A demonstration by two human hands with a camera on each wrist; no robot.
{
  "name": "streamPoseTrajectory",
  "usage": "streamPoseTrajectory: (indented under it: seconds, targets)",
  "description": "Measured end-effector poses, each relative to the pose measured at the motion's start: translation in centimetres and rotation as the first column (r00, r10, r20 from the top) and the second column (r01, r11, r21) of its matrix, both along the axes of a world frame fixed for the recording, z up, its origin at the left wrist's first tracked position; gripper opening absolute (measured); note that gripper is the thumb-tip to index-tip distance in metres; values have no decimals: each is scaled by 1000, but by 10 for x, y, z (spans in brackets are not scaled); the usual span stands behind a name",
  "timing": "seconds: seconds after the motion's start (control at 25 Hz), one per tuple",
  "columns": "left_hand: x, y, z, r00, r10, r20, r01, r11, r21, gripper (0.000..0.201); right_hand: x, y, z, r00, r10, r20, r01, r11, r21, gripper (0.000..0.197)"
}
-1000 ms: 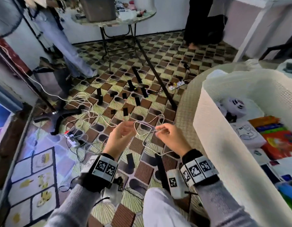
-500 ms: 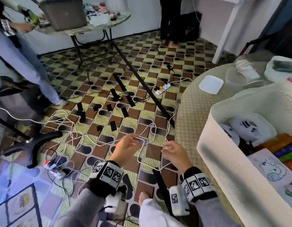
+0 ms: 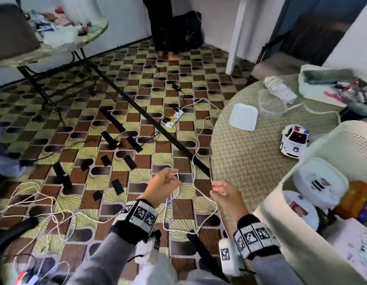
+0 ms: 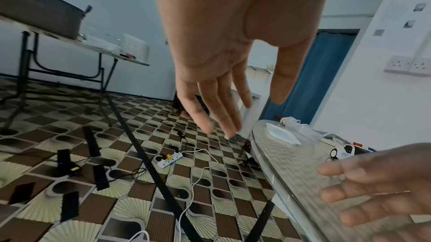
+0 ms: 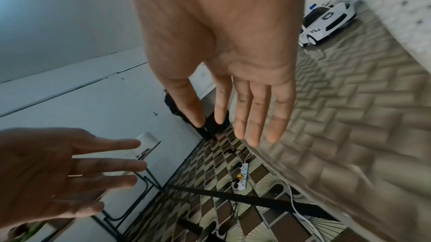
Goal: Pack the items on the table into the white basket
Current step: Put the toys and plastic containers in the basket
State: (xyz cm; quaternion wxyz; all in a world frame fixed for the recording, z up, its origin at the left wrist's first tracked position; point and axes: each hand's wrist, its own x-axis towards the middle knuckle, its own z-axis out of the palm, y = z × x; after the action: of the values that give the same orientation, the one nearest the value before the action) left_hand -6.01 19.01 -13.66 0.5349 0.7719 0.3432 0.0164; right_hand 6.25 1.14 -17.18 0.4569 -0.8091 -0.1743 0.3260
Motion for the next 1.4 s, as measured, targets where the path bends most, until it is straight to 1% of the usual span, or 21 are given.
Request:
streamPoseTrajectory:
  seconds: [0.16, 0.28, 0.36, 0.48, 0.6, 0.76, 0.88, 1.0, 1.08, 1.28, 1.4]
  targets:
    - [40, 33, -1, 984, -176, -10, 176, 984, 26, 33, 16, 19, -8, 987, -156, -48, 157, 987, 19, 26]
    - [74, 61, 3, 970, -241, -6, 241, 970, -42, 29, 30, 38, -11, 956, -289, -53, 291, 956, 31, 25]
    - [93, 80, 5, 953, -302, -1, 302, 953, -33, 29, 38, 52, -10, 935, -352, -44, 353, 936, 7, 23]
    - [120, 113, 7, 904, -427, -21, 427, 904, -6, 25, 45, 81, -11, 868, -490, -80, 492, 871, 3, 25]
    - [144, 144, 6, 870, -493, -16, 492, 870, -24, 25, 48, 107, -10, 787, -610, -91, 614, 789, 22, 28]
    - [180, 168, 8, 841, -542, 5, 541, 839, -52, 25, 56, 125, -14, 741, -666, -86, 671, 738, 68, 25]
    - [215, 173, 5, 805, -593, 17, 591, 801, -91, 25, 71, 132, -15, 676, -733, -82, 737, 672, 65, 25]
    - [251, 172, -1, 772, -634, 47, 636, 767, -87, 26, 90, 135, -18, 618, -782, -85, 786, 614, 67, 24]
    - [276, 169, -4, 749, -658, 75, 662, 745, -75, 25, 105, 135, -20, 577, -812, -88, 817, 572, 74, 24]
    - [355, 161, -9, 684, -722, 103, 729, 682, -56, 26, 168, 130, -21, 477, -874, -87, 877, 469, 103, 24]
    - [397, 158, -13, 643, -761, 84, 764, 645, -13, 24, 200, 130, -18, 450, -890, -69, 891, 443, 94, 23]
